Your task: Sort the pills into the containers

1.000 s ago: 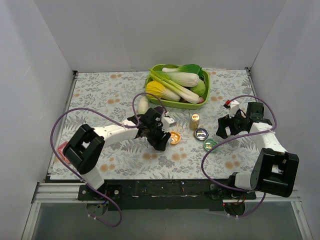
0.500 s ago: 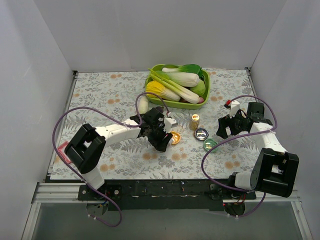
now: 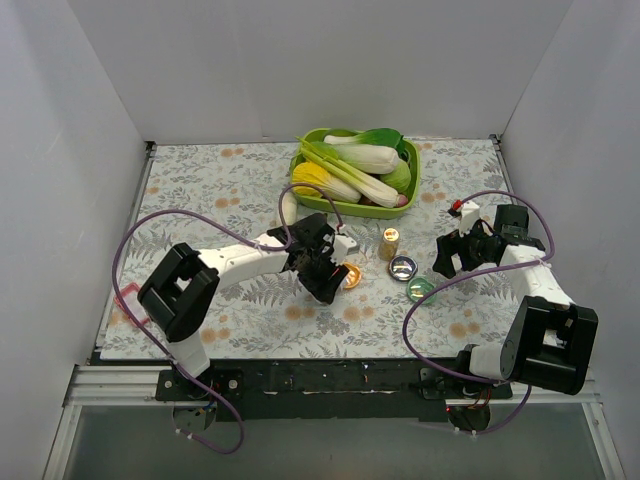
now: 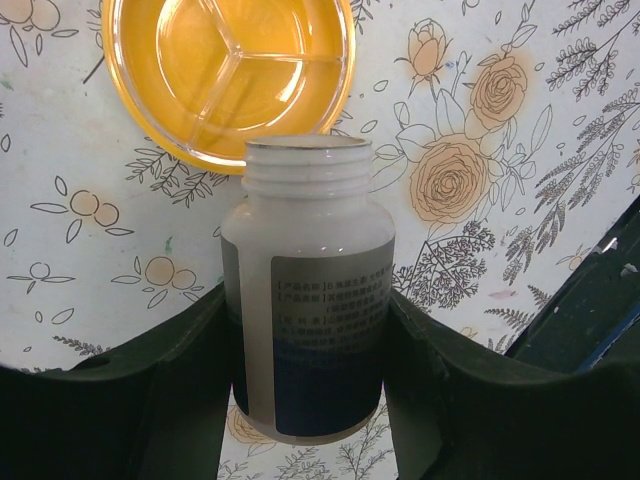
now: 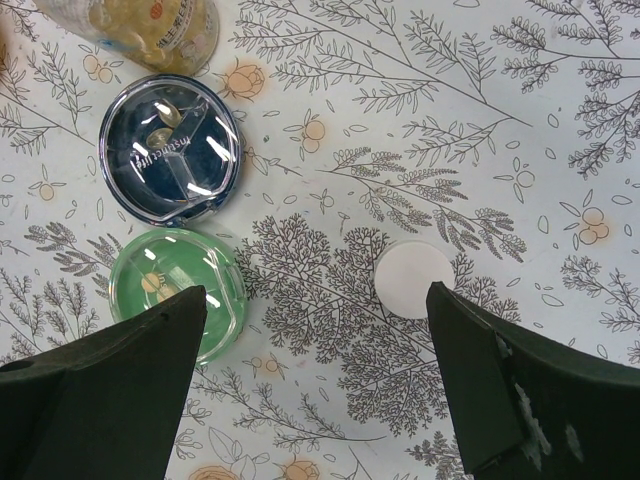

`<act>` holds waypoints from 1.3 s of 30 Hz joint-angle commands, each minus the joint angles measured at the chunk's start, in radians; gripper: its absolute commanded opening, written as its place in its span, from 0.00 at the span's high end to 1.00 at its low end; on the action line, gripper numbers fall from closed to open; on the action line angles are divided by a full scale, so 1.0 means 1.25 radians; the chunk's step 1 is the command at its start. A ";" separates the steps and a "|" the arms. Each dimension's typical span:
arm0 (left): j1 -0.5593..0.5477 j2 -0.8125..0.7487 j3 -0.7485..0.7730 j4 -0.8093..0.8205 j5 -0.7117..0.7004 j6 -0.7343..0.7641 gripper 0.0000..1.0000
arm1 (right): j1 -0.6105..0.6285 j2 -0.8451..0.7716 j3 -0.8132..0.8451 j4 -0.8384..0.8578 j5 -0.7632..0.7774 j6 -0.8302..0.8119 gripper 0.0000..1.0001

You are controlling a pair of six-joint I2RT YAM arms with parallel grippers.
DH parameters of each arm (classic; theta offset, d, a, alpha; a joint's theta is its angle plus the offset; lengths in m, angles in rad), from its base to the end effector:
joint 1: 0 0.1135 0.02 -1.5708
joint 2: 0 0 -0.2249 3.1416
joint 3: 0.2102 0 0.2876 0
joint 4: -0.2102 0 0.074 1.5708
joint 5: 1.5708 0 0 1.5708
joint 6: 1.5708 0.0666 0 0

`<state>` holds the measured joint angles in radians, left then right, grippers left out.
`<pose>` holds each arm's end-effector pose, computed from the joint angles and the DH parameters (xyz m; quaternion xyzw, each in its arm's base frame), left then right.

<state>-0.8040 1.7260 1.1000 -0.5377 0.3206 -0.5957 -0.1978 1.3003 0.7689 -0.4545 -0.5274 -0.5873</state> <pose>0.2431 -0.2826 0.0935 0.1326 0.9582 -0.2481 0.0520 0.3061 -0.0272 0.1297 -0.2526 0.8924 0.1241 0.3526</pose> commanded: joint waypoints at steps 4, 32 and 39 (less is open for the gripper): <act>-0.010 0.002 0.054 -0.028 -0.022 -0.009 1.00 | -0.007 0.000 0.006 -0.011 -0.019 -0.014 0.02; -0.028 0.038 0.116 -0.104 -0.061 -0.025 1.00 | -0.010 0.010 0.008 -0.018 -0.019 -0.016 0.02; -0.029 0.040 0.125 -0.117 -0.068 -0.029 1.00 | -0.012 0.013 0.008 -0.018 -0.021 -0.016 0.02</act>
<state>-0.8349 1.7947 1.2140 -0.6662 0.2497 -0.6262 -0.2039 1.3136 0.7689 -0.4706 -0.5278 -0.5991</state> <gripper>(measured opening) 0.506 0.981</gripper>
